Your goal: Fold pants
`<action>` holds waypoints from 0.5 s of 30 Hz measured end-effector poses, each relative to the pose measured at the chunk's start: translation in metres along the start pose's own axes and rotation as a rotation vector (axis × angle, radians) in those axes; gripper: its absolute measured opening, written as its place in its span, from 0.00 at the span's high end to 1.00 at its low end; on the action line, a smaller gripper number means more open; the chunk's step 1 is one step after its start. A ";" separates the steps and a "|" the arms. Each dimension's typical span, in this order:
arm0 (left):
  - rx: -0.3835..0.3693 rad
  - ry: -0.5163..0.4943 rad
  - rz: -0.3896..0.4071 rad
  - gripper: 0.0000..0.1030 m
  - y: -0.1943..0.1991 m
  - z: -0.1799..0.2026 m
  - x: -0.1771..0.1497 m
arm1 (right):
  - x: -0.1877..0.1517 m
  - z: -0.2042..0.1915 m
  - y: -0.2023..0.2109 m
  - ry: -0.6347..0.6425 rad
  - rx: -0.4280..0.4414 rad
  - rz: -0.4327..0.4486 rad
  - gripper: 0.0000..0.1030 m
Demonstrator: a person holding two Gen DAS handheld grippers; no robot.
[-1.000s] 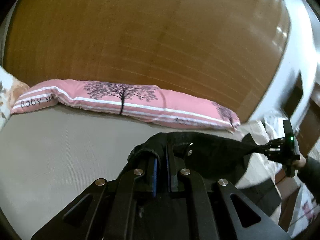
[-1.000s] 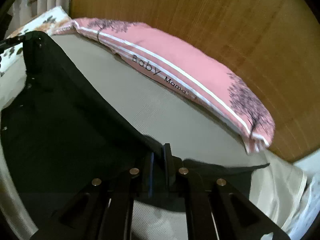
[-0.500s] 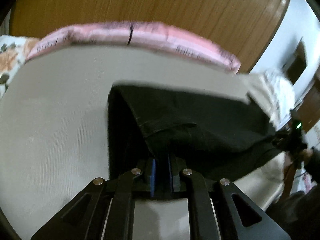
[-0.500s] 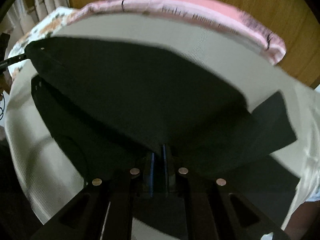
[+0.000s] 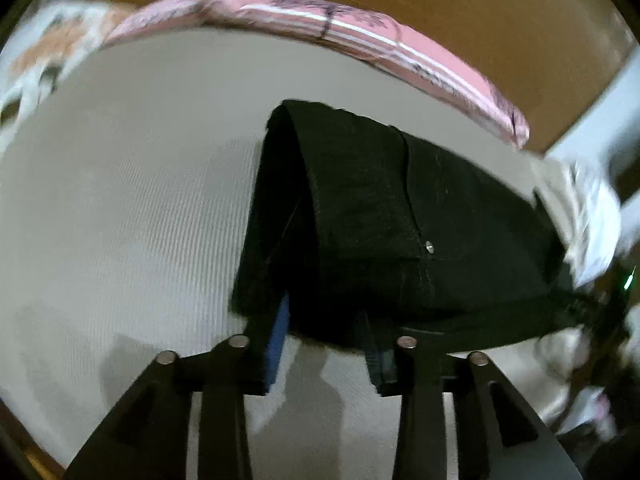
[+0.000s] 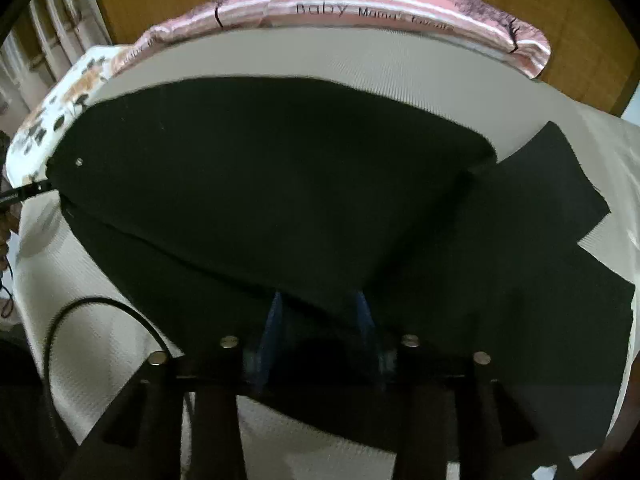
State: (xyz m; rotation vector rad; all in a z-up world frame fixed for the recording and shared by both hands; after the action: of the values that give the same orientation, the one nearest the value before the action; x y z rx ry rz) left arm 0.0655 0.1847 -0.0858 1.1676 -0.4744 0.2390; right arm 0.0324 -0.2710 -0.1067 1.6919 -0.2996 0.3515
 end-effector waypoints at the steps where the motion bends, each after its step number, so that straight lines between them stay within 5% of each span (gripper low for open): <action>1: -0.037 0.047 0.000 0.64 0.002 -0.003 -0.003 | -0.001 0.000 0.003 -0.006 0.001 0.008 0.55; 7: -0.238 0.241 0.050 0.62 0.000 0.003 -0.010 | -0.006 0.004 0.021 -0.093 0.015 0.079 0.55; 14: -0.214 0.366 0.067 0.61 -0.019 -0.001 0.000 | 0.002 0.034 0.014 -0.265 -0.004 0.074 0.55; 15: -0.198 0.359 0.071 0.68 -0.019 0.000 0.002 | 0.004 0.040 0.013 -0.300 -0.013 0.076 0.55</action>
State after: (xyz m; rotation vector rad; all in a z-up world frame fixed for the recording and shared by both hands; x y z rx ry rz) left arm 0.0750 0.1774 -0.1009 0.8911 -0.2170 0.4440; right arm 0.0332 -0.3126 -0.0990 1.7230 -0.5865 0.1496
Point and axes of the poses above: each gripper's, at about its wrist camera, not at the fingertips, and y roughly against the way its jaws point, z to its right, x to its top, the point moved 2 cm from there along -y, roughly the way its jaws point, and after that the axes turned 12 degrees about -y, right-handed, at the moved point
